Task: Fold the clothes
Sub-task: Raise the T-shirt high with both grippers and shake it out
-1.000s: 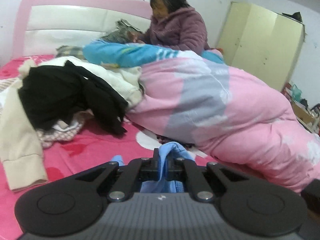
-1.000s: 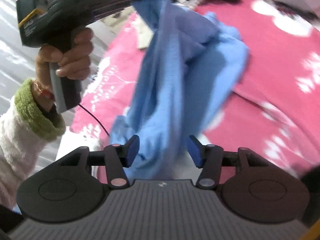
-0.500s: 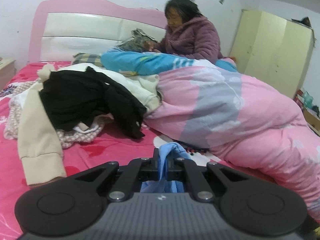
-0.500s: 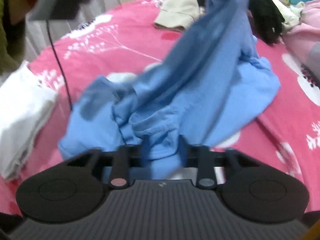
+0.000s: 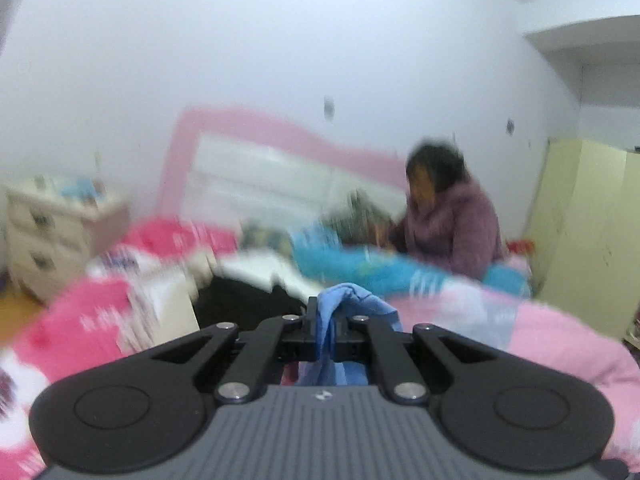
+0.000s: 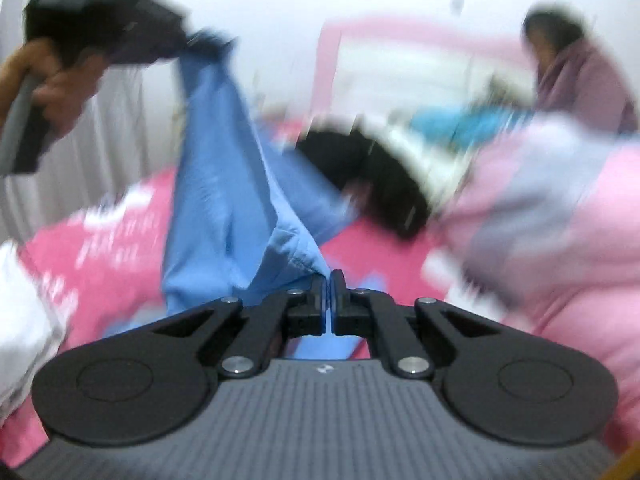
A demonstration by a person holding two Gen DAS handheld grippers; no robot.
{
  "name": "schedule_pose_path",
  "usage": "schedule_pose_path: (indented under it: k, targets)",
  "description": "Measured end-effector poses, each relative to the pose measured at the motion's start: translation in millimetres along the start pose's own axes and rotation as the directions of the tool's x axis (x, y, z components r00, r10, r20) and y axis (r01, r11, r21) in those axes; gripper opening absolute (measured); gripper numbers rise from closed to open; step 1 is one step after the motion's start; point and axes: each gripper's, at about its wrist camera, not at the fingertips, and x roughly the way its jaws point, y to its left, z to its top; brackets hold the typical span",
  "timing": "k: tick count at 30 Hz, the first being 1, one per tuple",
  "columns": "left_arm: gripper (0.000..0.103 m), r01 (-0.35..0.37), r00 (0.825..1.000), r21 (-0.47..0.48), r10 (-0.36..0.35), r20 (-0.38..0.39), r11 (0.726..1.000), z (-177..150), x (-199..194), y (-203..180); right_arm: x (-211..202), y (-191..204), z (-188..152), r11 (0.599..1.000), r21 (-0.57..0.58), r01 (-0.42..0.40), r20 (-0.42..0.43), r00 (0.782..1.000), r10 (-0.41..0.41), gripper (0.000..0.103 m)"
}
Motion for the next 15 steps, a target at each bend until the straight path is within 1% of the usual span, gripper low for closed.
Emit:
schedule_pose_path:
  k: [2,3,5,7,8,10,13,15]
  targets:
    - [0.004,-0.029,0.997,0.024,0.027,0.071,0.999,27,-29,-11,-15,-9,20,1.0,-0.023,0.018,0.106,0.994,-0.016,0.0]
    - [0.004,-0.044,0.994,0.03,0.041,0.105,0.999,40,-43,-17,-23,-13,31,0.999,-0.035,0.025,0.162,0.987,-0.02,0.0]
    - [0.004,-0.083,0.981,0.04,0.075,0.179,0.996,67,-73,-30,-39,-21,55,0.998,-0.058,0.037,0.272,0.962,-0.02,0.0]
    - [0.004,-0.107,0.965,0.048,0.092,0.247,0.993,88,-99,-44,-59,-28,81,0.995,-0.083,0.05,0.384,0.923,-0.015,0.0]
    - [0.004,-0.121,0.953,0.054,0.101,0.286,0.991,99,-114,-51,-70,-31,93,0.994,-0.093,0.059,0.433,0.901,-0.013,0.0]
    - [0.004,-0.14,0.93,0.069,0.108,0.35,0.988,115,-143,-66,-92,-39,120,0.991,-0.108,0.077,0.534,0.845,-0.008,0.0]
    - [0.004,-0.164,0.895,0.104,0.104,0.434,0.981,134,-185,-90,-126,-52,151,0.992,-0.108,0.059,0.626,0.78,0.021,0.0]
    - [0.004,-0.185,0.873,0.143,0.096,0.479,0.972,140,-211,-107,-148,-57,164,0.99,-0.129,0.061,0.675,0.736,0.042,0.0]
